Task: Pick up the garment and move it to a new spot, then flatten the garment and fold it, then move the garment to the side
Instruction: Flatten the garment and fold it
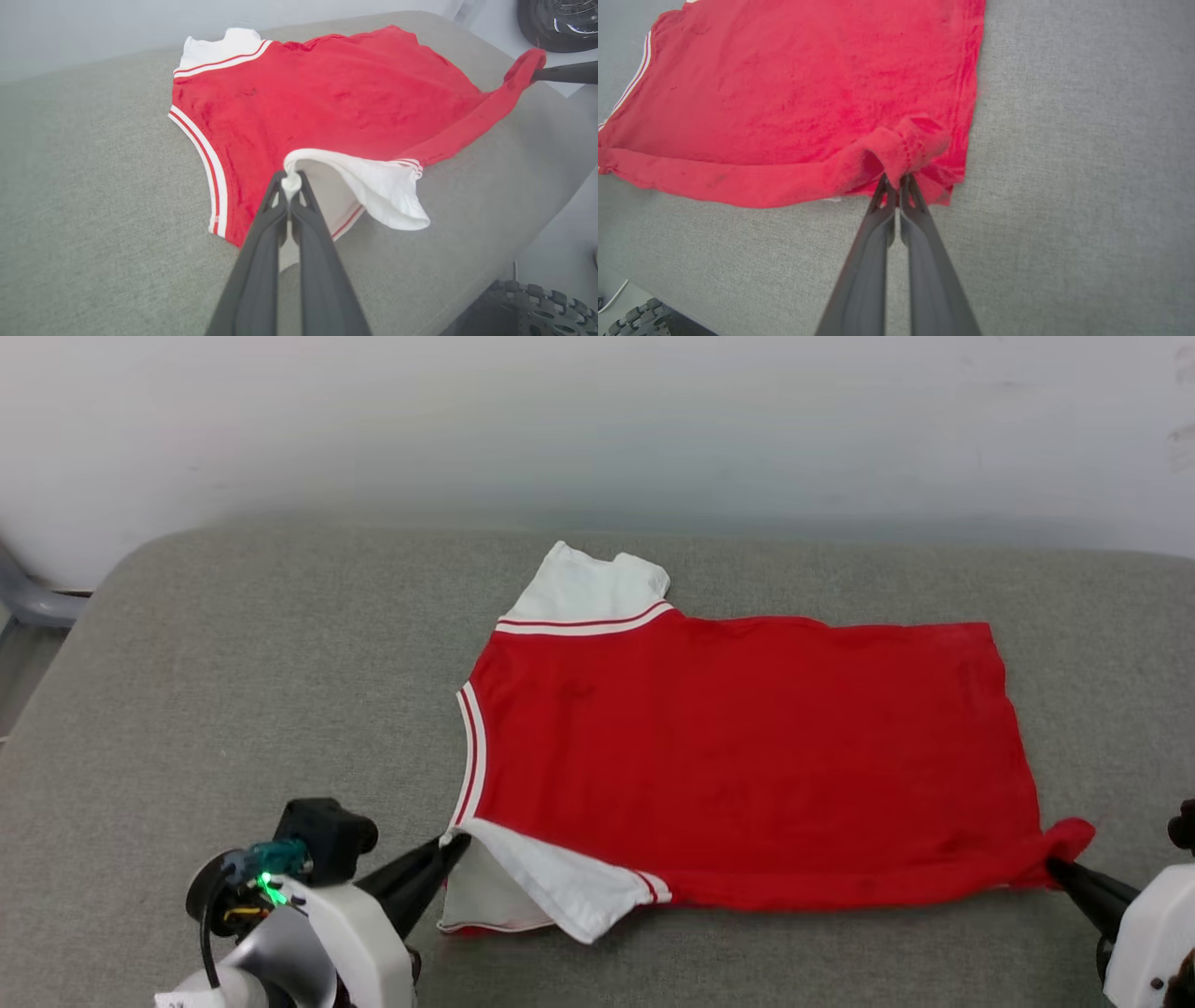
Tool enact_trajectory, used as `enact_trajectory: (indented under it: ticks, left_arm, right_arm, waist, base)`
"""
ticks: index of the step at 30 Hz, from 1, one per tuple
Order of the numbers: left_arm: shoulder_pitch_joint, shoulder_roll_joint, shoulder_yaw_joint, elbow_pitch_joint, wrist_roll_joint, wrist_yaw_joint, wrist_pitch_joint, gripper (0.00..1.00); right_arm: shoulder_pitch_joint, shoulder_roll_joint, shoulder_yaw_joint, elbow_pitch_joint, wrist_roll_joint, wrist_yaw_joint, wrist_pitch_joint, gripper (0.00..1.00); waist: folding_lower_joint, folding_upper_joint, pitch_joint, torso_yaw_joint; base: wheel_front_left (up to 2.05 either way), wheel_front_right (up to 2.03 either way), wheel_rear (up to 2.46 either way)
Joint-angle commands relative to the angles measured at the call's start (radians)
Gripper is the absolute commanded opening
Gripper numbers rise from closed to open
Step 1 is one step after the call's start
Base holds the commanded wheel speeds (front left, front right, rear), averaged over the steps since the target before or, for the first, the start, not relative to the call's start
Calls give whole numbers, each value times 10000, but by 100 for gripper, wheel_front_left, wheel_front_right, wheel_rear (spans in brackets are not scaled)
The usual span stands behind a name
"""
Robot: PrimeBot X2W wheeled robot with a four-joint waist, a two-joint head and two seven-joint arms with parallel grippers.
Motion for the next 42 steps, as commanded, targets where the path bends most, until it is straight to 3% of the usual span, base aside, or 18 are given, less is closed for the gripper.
enact_trajectory:
  ticks: [1, 11, 26, 27, 28, 35, 42]
  left_arm:
    - [-232, -107, 91, 159, -21, 10, -78, 0]
    - [-1725, -410, 210, 1997, 115, -103, -42, 0]
    - [-2990, -1089, -317, 4281, 511, -317, -96, 0]
    - [-3050, -1116, -325, 4402, 629, -232, -216, 48]
    - [-3099, -1200, -301, 4535, 645, -143, -337, 100]
    - [-3146, -1870, 183, 5056, 718, 551, -1890, 100]
    - [-2160, -2269, 819, 4382, 274, 1251, -3108, 100]
  right_arm:
    - [-249, 183, -99, 46, -82, -12, 60, 0]
    - [-1534, 914, -257, 653, -1122, -12, 311, 0]
    - [-2432, 1133, 147, 1640, -1742, -12, 482, 0]
    - [-2465, 1113, 172, 1698, -1831, -12, 429, 16]
    - [-2512, 1148, 126, 1776, -1875, -12, 352, 100]
    - [-2562, 1304, 137, 1883, -1902, -10, -288, 100]
    - [-2008, 1080, -14, 1153, -2156, -10, -984, 100]
  waist:
    - [-1, 0, 289, -121]
    - [-1, 0, 1059, -448]
    - [-1, 0, 1596, -570]
    - [-1, 0, 1600, -554]
    - [-1, 0, 1594, -536]
    - [-1, 0, 1148, -382]
    - [-1, 0, 422, -134]
  base:
    - [0, 0, 0]
    - [0, 0, 0]
    - [0, 0, 0]
    - [0, 0, 0]
    - [0, 0, 0]
    - [0, 0, 0]
    - [0, 0, 0]
